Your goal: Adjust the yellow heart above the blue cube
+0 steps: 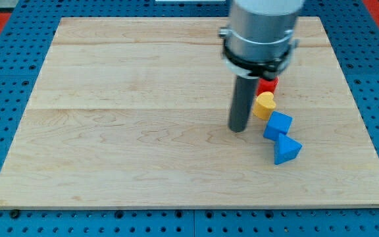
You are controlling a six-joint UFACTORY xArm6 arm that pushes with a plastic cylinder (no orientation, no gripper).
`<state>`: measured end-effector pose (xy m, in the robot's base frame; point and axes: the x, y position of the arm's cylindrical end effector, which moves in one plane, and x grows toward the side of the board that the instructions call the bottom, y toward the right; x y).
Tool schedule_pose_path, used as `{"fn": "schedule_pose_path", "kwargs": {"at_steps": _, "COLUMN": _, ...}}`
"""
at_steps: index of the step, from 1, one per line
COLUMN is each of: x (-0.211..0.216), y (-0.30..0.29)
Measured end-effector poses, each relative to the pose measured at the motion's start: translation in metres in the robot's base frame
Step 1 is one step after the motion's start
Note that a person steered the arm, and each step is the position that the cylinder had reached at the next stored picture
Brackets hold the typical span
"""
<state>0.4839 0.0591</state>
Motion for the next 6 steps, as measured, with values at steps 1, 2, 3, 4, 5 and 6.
{"fn": "schedule_pose_path", "kwargs": {"at_steps": 1, "x": -0.014, "y": -0.017}}
{"fn": "schedule_pose_path", "kwargs": {"at_steps": 2, "x": -0.033, "y": -0.016}}
{"fn": "schedule_pose_path", "kwargs": {"at_steps": 3, "x": -0.037, "y": 0.020}}
{"fn": "schedule_pose_path", "kwargs": {"at_steps": 4, "x": -0.044, "y": 0.042}}
{"fn": "schedule_pose_path", "kwargs": {"at_steps": 5, "x": -0.051, "y": 0.054}}
{"fn": "schedule_pose_path", "kwargs": {"at_steps": 6, "x": -0.051, "y": 0.057}}
